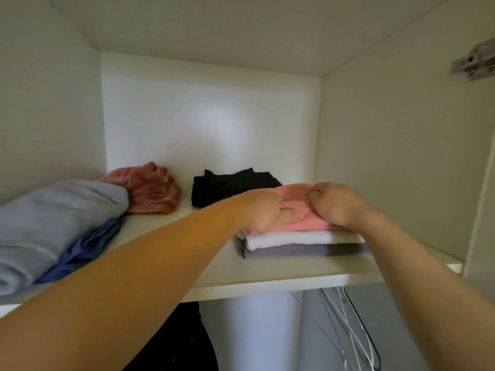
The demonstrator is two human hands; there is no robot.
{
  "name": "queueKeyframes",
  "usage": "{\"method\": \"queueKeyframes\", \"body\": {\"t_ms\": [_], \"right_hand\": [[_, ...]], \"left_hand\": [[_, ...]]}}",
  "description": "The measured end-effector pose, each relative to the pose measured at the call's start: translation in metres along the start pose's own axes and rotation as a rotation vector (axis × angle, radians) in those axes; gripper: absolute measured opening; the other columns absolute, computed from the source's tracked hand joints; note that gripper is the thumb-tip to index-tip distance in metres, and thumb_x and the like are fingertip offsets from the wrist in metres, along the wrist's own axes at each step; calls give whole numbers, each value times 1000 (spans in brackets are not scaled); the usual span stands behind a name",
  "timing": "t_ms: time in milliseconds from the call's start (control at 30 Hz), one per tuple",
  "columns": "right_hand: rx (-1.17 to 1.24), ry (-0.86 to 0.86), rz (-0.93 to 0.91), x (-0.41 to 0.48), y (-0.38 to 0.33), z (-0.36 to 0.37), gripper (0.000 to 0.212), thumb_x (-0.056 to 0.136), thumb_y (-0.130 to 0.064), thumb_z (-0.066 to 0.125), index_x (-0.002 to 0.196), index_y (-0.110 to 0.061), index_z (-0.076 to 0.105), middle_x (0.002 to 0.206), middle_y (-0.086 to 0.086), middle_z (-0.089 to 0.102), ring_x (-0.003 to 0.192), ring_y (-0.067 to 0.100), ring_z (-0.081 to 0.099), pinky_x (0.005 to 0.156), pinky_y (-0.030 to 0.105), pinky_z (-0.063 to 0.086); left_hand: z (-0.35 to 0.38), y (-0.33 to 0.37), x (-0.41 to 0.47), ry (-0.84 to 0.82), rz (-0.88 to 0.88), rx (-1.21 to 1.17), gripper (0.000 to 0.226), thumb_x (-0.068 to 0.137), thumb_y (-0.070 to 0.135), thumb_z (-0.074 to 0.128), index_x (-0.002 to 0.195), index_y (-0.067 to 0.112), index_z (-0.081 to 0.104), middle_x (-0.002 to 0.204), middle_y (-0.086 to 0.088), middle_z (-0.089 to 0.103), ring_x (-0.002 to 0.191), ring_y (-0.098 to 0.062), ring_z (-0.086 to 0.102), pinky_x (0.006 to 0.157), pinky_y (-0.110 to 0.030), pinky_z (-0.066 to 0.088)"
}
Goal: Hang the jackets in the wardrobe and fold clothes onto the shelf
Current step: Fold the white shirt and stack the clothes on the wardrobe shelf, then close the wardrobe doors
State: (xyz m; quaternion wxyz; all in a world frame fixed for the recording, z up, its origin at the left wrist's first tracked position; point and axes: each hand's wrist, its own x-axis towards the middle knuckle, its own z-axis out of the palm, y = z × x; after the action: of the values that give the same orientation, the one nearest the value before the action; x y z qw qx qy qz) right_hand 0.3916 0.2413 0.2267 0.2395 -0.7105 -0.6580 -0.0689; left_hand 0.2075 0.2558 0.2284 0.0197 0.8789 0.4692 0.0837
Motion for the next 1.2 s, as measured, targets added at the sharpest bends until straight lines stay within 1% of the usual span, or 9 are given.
{"method": "queueKeyframes", "body": {"t_ms": [67, 200, 267, 433, 567, 800, 933, 1067, 1200], "right_hand": [[38, -15, -26, 2, -16, 5, 42, 100, -29, 35, 129, -19, 64, 135, 11, 62, 117, 31, 58, 98, 35, 46], [-21, -3, -78, 7, -48, 23, 36, 102, -25, 32, 107, -12, 65, 126, 15, 65, 101, 30, 57, 83, 33, 42], [-38, 2, -87, 8, -62, 31, 37, 102, -26, 32, 110, -13, 65, 125, 14, 65, 94, 27, 52, 79, 32, 38], [-67, 3, -97, 12, -87, 42, 38, 103, -25, 31, 111, -13, 66, 121, 10, 66, 89, 24, 47, 79, 31, 36], [-95, -6, -88, 12, -101, 46, 39, 102, -25, 31, 112, -15, 67, 119, 7, 67, 89, 24, 48, 80, 31, 35], [-123, -36, -88, 4, -104, 44, 40, 103, -31, 31, 118, -19, 66, 123, 7, 65, 91, 24, 47, 82, 32, 36], [-158, -53, -82, 0, -107, 40, 41, 103, -31, 30, 117, -20, 66, 123, 6, 65, 93, 25, 50, 83, 32, 37], [-263, 32, -160, -12, -106, 51, 44, 106, -32, 24, 130, -18, 59, 137, 8, 56, 122, 31, 50, 102, 43, 40], [-127, 69, -222, -33, -89, 54, 56, 106, -50, 16, 148, -21, 40, 158, 9, 31, 148, 31, 22, 120, 53, 14]], "left_hand": [[-3, -21, -5, 12, -25, -19, 65, 100, 66, 36, 125, 9, 55, 88, -5, 63, 80, -18, 59, 69, -28, 44], [0, -60, -7, 58, -74, -19, 71, 97, 70, 35, 148, 20, 45, 135, -6, 61, 116, -25, 59, 104, -37, 45], [1, -74, -10, 81, -82, -22, 70, 98, 69, 36, 152, 25, 40, 144, -3, 56, 122, -24, 56, 108, -37, 42], [-3, -92, -23, 86, -140, -12, 67, 101, 61, 37, 156, 22, 33, 149, -7, 51, 129, -26, 52, 107, -32, 38], [-1, -109, -20, 106, -136, -26, 68, 99, 64, 37, 156, 27, 32, 148, -5, 53, 127, -26, 54, 108, -35, 40], [4, -119, -23, 149, -104, -89, 66, 99, 61, 43, 151, 19, 41, 145, -6, 54, 125, -25, 53, 92, -27, 37], [2, -117, -26, 135, -93, -118, 65, 98, 62, 45, 151, 23, 42, 145, -3, 55, 124, -24, 54, 101, -32, 41], [18, -106, -43, 301, -149, -99, 66, 98, 59, 47, 146, 13, 43, 147, -11, 49, 130, -30, 48, 106, -39, 40], [44, -89, -79, 386, -292, 42, 81, 100, 64, 30, 161, 14, 9, 165, -15, 16, 152, -33, 18, 121, -53, 21]]}}
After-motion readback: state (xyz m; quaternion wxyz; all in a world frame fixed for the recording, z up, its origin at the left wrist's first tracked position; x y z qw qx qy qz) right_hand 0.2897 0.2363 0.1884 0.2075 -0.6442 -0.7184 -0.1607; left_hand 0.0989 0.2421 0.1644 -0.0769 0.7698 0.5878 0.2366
